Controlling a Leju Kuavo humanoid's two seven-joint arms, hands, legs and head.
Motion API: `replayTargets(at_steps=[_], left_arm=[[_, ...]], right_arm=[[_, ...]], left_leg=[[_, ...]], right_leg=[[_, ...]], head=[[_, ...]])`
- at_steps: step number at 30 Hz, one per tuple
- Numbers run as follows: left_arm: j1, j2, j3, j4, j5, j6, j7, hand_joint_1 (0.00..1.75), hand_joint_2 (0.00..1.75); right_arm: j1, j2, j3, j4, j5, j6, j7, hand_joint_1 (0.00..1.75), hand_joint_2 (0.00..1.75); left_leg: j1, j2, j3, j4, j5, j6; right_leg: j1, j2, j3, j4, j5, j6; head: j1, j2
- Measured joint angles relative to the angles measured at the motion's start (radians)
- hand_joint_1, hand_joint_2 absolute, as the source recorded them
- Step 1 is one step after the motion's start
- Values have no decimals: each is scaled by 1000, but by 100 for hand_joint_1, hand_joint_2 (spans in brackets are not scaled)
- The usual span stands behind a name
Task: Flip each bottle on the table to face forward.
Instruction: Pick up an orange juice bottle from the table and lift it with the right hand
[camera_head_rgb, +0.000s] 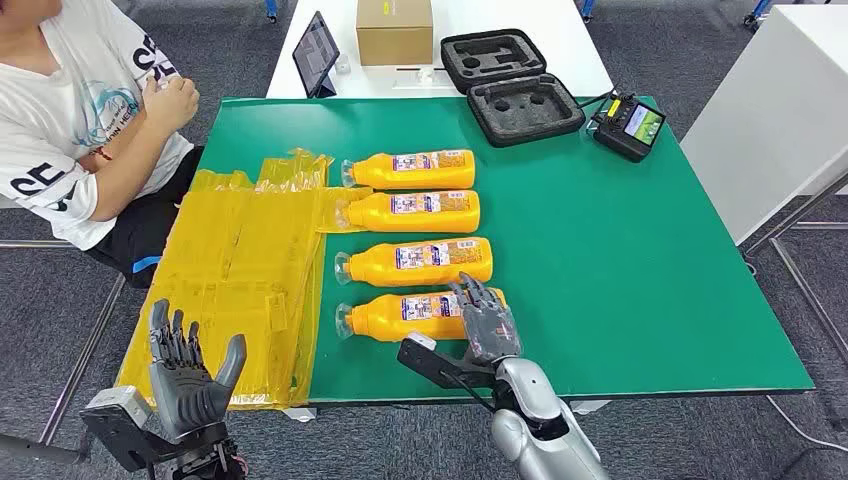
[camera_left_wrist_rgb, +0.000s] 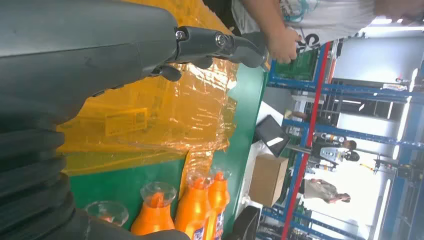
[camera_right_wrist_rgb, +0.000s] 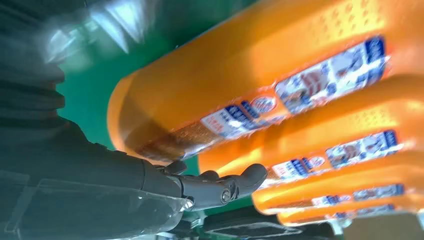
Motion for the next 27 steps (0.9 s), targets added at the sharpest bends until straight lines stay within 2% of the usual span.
replayTargets(at_steps=[13,27], left_arm=[[-20,8,-20,9,12,7,5,0,175],[-19,17,-23,9,23,18,1,0,175]], right_arm=[[-157,-1,95,200,-26,53,-43,0,175],[-225,2,145,280,-57,55,-50,0,175]], left_leg=[[0,0,1,0,1,1],[0,0,1,0,1,1]], right_leg=[[0,0,1,0,1,0],[0,0,1,0,1,0]], head=[[0,0],[0,0]])
